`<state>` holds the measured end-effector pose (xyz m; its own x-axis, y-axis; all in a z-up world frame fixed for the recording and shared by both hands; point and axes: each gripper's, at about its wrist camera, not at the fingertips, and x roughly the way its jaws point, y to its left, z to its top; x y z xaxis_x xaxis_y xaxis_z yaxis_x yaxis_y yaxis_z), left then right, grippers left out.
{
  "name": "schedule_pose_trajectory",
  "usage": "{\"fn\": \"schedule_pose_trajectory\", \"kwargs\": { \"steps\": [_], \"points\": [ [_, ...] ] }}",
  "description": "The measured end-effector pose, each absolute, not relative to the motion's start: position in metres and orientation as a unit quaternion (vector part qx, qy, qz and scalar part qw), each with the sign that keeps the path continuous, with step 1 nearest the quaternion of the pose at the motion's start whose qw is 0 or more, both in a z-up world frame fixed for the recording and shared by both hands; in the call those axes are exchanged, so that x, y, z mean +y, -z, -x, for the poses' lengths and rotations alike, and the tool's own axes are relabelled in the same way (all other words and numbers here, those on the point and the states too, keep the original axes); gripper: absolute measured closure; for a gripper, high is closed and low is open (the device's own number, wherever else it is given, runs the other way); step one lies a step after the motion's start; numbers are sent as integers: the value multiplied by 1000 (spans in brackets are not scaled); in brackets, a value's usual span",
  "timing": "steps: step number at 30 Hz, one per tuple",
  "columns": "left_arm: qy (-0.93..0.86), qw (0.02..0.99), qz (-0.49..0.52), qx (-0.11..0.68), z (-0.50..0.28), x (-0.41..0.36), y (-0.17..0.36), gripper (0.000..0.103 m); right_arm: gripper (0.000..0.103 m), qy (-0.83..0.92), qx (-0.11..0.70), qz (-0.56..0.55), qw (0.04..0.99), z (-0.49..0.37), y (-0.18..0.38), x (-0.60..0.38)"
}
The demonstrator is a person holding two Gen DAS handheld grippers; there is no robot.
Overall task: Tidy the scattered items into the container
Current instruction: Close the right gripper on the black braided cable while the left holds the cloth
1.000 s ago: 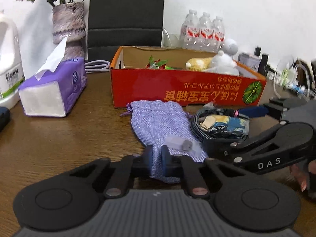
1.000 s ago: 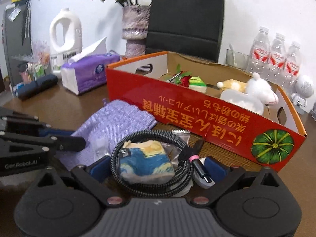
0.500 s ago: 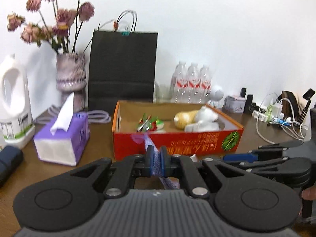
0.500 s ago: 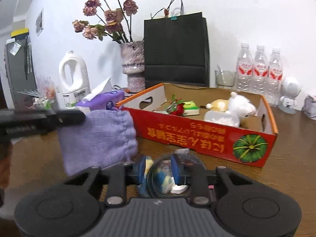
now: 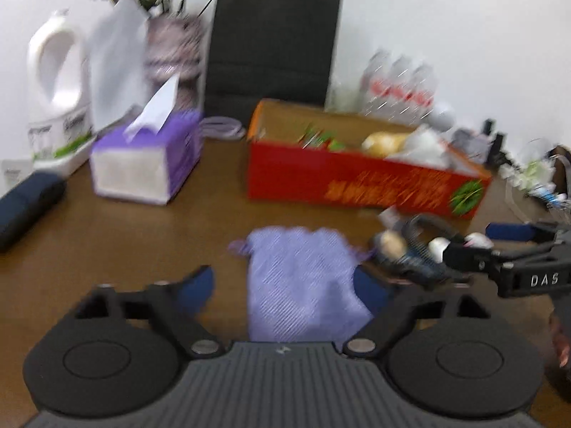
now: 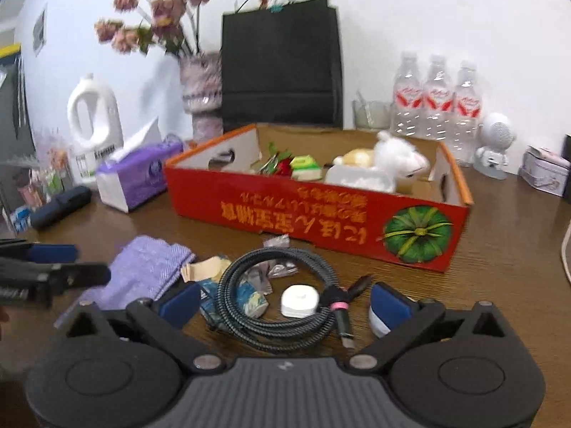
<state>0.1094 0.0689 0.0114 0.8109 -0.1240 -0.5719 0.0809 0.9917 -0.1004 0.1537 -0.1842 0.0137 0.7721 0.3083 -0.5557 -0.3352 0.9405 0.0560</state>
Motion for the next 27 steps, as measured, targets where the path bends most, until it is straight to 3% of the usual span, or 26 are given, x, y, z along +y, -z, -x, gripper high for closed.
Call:
{"fn": "schedule_pose_trajectory", "kwargs": {
  "steps": [3,5,7,9,27],
  "points": [
    [52,943,29,328,-116,68,1,9,1,-165,311,23,936,-169,-6,-172],
    [54,944,17,326,-117,64,4,18,1,-159,322,12,933,-177,-1,-171],
    [77,945,23,316,-117,64,3,74,5,-155,333,-3,930,-180,3,-174],
    [102,942,27,317,-119,64,4,95,10,-158,333,-17,929,-178,3,-180],
    [131,974,14,183,-91,51,-69,101,11,-157,261,-50,951,-113,-31,-217]
  ]
}}
